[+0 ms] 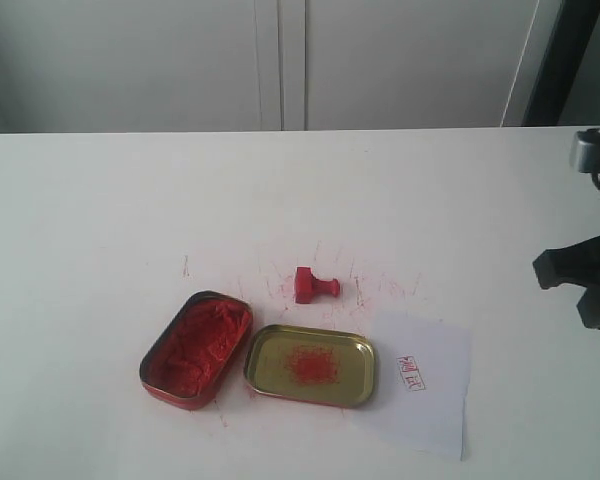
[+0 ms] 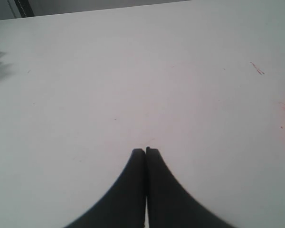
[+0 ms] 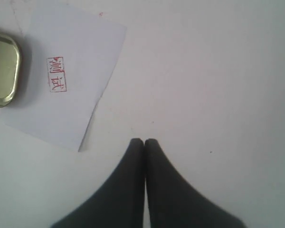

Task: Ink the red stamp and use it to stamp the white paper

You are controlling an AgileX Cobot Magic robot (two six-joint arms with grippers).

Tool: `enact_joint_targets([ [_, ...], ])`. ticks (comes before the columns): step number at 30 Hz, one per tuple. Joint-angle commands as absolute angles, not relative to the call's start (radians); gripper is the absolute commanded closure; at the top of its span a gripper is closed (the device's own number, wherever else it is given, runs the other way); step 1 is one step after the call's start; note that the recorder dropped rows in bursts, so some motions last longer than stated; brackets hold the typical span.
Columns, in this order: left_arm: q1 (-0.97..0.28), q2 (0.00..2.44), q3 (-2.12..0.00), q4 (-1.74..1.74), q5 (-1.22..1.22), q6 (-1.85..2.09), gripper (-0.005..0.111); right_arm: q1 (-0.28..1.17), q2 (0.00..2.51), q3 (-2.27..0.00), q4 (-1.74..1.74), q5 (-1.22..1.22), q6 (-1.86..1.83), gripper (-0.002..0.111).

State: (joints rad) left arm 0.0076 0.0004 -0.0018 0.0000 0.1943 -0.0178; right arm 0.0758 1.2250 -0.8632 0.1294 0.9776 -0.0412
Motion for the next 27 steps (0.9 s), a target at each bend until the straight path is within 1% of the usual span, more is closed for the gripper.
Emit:
enact_joint_targets([
  [1, 0.007, 0.0, 0.0, -0.006, 0.193, -0.022, 0.107, 0.034, 1.187, -0.837, 0.116, 0.966, -0.025, 0.108],
  [10, 0.007, 0.0, 0.0, -0.006, 0.193, -0.022, 0.107, 0.029, 1.059, -0.835, 0.116, 0.958, -0.023, 0.108],
  [14, 0.007, 0.0, 0.0, -0.006, 0.193, -0.022, 0.107, 0.029, 0.935, -0.823, 0.115, 0.926, -0.023, 0.108],
  [18, 0.007, 0.0, 0.0, -0.006, 0.193, -0.022, 0.107, 0.029, 0.763, -0.741, 0.051, 0.831, -0.023, 0.108],
  [27, 0.007, 0.0, 0.0, -0.006, 0.193, -0.022, 0.107, 0.029, 0.422, -0.542, 0.046, 0.644, -0.05, 0.108],
])
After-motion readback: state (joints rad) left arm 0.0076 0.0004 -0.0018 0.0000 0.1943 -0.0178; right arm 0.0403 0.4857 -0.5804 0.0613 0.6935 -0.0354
